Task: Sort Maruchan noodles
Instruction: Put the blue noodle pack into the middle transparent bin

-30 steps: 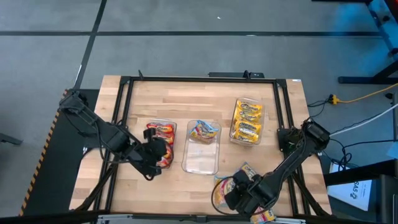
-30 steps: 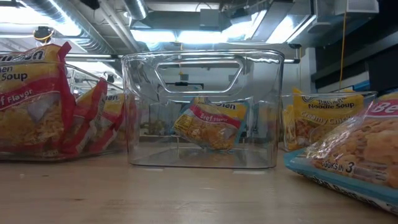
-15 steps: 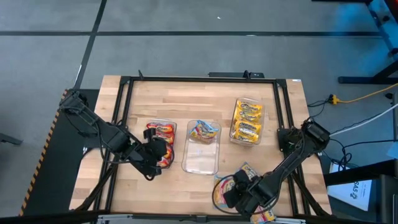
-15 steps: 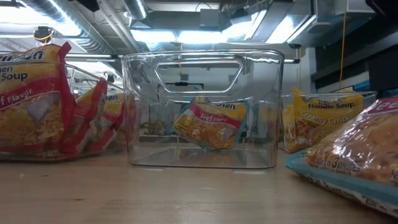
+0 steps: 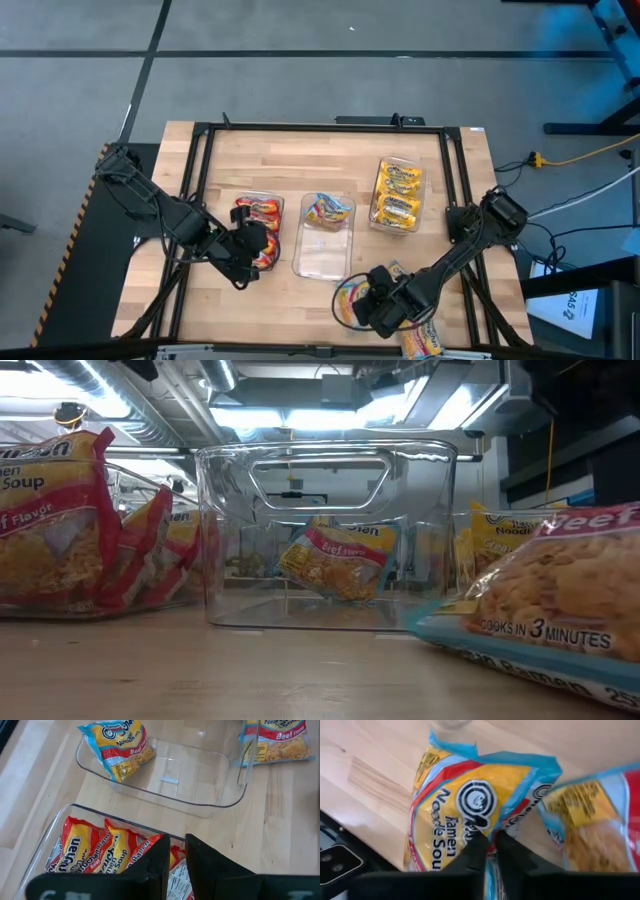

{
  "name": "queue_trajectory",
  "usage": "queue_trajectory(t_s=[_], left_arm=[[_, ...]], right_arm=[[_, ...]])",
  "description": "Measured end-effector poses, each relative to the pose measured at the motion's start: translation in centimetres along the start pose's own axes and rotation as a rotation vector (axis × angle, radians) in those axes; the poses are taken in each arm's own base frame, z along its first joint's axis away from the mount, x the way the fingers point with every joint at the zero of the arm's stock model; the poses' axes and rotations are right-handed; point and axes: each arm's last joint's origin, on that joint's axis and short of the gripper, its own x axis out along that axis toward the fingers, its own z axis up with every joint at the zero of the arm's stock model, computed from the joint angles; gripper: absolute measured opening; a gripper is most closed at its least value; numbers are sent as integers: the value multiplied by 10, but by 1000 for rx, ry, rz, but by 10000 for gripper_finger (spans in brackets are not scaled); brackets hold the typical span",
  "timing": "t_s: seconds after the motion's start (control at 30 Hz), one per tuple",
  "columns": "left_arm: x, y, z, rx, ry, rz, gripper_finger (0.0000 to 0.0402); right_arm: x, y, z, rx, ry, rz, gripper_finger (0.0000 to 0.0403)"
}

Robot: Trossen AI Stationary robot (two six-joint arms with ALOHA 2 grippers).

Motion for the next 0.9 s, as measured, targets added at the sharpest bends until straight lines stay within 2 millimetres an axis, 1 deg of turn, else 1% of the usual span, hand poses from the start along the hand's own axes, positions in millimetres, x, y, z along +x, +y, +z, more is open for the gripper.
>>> queue_trajectory(t_s=[0.07,0.1,0.27,0.37,0.57,0.9], left_arm=[[0,0,0,2,2,2,53],[0,0,0,2,3,3,53],[0,1,-1,8,11,10,53],[0,1,-1,8,11,10,53],[0,1,-1,8,11,10,53],[0,1,-1,7,11,10,53]], right_arm=[[1,1,4,-35,-2,3,13],[1,2,5,-54,-2,8,7],[2,6,8,-136,23,29,3],[-4,10,9,-198,24,29,2],[-34,23,13,-320,21,-19,1],[-102,43,28,-416,-104,-101,0]])
